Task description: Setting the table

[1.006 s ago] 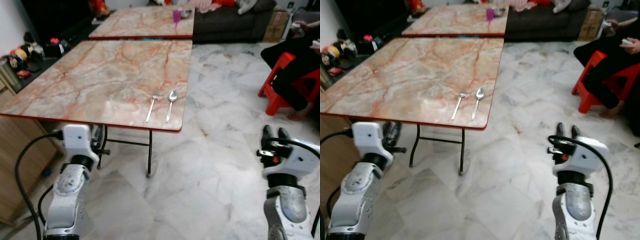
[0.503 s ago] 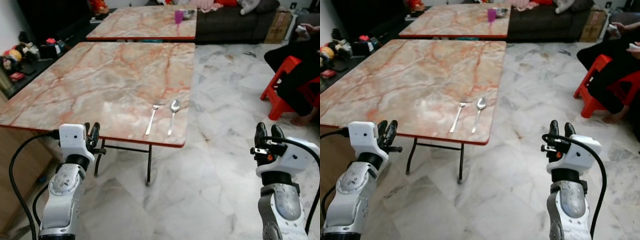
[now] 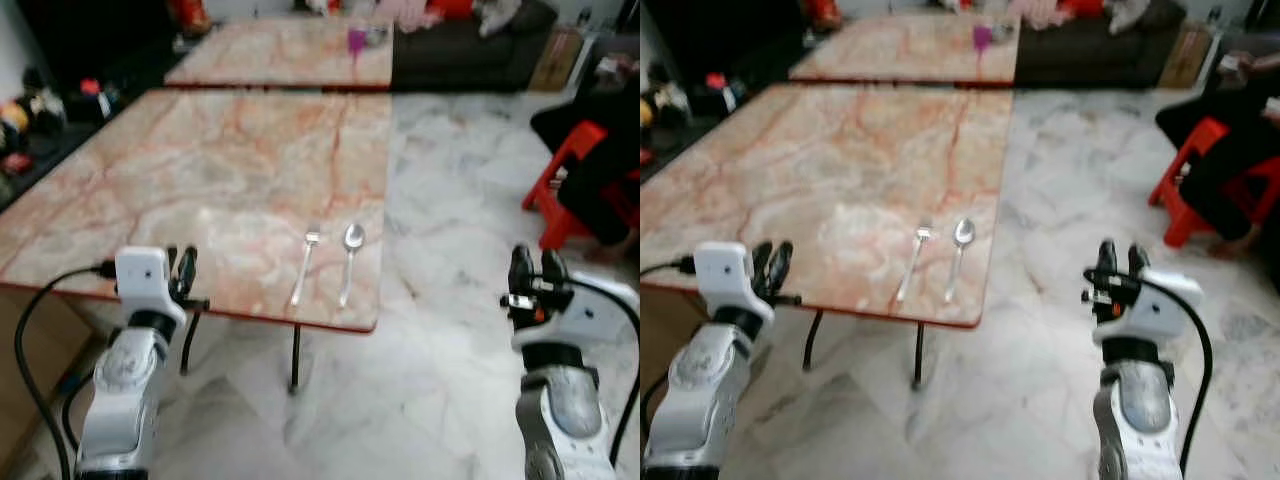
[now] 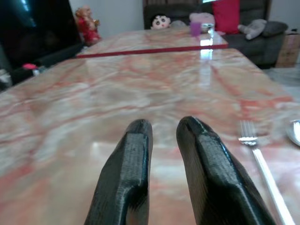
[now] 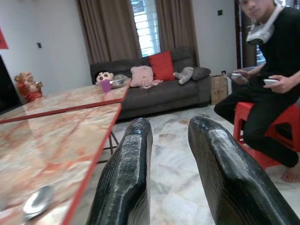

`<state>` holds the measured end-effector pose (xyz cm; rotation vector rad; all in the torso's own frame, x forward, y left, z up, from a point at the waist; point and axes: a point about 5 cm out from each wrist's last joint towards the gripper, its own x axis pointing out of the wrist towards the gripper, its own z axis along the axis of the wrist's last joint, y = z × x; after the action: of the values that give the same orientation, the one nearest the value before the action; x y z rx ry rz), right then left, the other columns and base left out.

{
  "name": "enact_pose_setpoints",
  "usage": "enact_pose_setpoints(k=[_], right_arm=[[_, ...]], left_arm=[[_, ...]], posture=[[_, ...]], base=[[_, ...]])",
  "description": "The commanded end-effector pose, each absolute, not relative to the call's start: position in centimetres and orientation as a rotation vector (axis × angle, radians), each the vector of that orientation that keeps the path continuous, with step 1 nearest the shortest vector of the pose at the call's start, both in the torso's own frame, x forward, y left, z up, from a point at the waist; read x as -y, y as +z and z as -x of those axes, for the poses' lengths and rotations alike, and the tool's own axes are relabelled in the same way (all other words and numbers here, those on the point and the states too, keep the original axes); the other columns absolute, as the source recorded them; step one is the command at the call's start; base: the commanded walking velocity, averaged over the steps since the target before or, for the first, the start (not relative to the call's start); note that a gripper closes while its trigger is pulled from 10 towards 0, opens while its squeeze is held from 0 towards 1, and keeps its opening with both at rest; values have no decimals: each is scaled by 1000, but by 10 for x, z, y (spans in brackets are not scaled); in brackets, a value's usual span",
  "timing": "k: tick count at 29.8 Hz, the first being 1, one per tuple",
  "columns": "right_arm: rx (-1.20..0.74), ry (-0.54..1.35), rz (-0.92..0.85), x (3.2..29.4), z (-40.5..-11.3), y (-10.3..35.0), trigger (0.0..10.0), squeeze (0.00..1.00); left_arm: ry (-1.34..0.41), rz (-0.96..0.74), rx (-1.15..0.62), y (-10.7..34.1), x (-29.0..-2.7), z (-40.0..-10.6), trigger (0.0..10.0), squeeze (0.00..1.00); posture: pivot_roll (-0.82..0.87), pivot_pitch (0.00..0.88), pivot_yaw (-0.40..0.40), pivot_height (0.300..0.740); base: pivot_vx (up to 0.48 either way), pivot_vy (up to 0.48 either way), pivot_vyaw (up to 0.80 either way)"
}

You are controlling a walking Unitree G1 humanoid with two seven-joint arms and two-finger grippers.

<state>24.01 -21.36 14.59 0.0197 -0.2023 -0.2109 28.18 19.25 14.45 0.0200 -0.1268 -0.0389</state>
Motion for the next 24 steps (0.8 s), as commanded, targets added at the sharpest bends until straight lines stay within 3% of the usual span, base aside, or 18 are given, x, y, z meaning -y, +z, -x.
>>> enact_pose_setpoints(k=[1, 8, 17, 21, 24], right_arm=[[218, -211, -30, 212, -242, 149, 10000, 0], [222, -209, -29, 212, -242, 150, 10000, 0], [223, -209, -44, 212, -242, 150, 10000, 0], [220, -210, -50, 213, -242, 150, 10000, 0], [228, -209, -36, 212, -242, 151, 10000, 0]], left_arm=[[-32, -27, 154, 151, -197, -282, 10000, 0], [-22, -11, 143, 149, -198, -282, 10000, 0], [-24, -9, 142, 149, -198, -282, 10000, 0], [-26, -9, 141, 149, -198, -282, 10000, 0], [-26, -10, 141, 150, -198, -282, 10000, 0]], posture=[[48, 69, 49, 740], [48, 69, 49, 740], [48, 69, 49, 740], [48, 69, 50, 740], [48, 69, 50, 740]], base=[[0, 0, 0], [0, 0, 0], [0, 385, 0], [0, 387, -706], [0, 386, 0]])
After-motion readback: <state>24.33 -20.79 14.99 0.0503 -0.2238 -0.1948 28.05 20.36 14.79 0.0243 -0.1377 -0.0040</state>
